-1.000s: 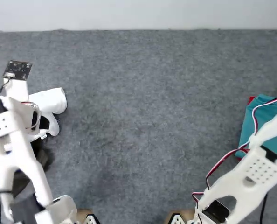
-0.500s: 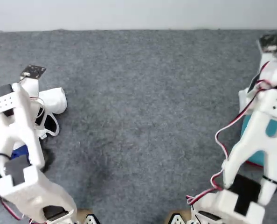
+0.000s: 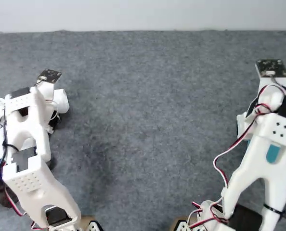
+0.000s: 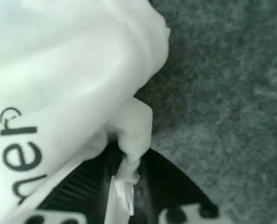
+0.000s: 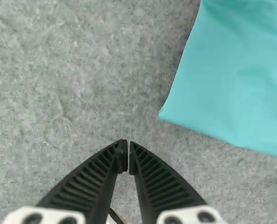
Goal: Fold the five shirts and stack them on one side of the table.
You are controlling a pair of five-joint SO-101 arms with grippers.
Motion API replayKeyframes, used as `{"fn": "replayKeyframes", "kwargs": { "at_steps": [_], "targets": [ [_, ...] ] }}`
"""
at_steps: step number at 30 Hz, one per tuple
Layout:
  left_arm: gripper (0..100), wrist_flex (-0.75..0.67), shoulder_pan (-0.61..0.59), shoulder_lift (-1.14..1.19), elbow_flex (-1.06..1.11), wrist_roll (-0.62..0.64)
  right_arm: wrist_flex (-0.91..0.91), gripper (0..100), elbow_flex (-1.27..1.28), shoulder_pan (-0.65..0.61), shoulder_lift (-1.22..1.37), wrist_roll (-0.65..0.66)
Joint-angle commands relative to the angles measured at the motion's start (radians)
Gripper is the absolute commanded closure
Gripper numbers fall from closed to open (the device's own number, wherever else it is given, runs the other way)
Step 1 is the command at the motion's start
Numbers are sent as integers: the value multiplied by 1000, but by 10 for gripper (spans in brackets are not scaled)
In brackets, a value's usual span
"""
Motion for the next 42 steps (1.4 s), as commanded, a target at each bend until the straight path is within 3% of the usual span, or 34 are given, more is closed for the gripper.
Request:
{"fn": "replayKeyframes", "kwargs": {
  "at_steps": [1,7,11,15,20,24,28,42],
  "targets": [
    [987,117,95,-81,-102,-6,39,969,25,-7,-68,-5],
    [987,265,256,-261,-308,11,39,969,74,-7,-120,-5],
    [987,272,390,-359,-437,135,39,969,97,-7,-136,-5],
    [987,272,542,-384,-529,176,39,969,129,-7,-159,-5],
    [987,275,694,-381,-527,178,39,969,176,-7,-209,-3],
    [987,269,724,-381,-438,173,39,969,213,-7,-251,-3],
    [987,273,605,-391,-398,175,39,969,242,-7,-278,-3],
    [987,318,-264,-559,-878,86,38,969,252,-12,-278,-2]
  ]
}}
